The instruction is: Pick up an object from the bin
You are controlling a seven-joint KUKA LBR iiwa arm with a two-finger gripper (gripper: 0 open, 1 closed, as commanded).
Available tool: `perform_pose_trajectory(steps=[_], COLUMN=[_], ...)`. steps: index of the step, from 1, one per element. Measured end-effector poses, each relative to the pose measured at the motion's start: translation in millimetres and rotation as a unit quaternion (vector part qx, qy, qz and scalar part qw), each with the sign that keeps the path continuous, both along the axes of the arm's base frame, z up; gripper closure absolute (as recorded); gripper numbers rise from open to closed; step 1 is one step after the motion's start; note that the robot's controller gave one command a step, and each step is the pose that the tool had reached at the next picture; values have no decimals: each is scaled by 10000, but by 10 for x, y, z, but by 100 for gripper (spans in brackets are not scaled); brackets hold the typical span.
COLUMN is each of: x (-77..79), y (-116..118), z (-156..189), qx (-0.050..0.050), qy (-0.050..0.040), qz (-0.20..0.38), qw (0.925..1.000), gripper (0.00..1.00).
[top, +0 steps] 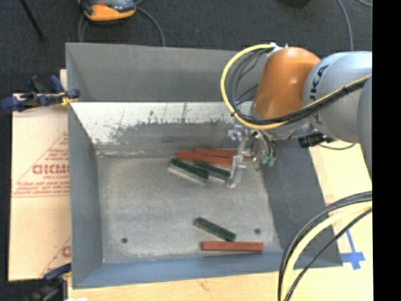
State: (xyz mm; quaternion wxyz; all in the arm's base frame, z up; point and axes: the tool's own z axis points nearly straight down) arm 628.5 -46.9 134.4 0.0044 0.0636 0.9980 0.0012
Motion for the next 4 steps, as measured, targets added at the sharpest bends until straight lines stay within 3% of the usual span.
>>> perform_pose_trajectory(steps=[1, 2, 3, 4], x=[108, 108, 101, 144], y=[747, 747, 715, 726], z=[-581, -581, -194, 256], qx=[10, 8, -10, 0], qy=[-20, -20, 50, 5], qz=[-451, -447, -366, -370], qw=[9990, 9990, 9993, 9993], gripper=[100, 100, 100, 100])
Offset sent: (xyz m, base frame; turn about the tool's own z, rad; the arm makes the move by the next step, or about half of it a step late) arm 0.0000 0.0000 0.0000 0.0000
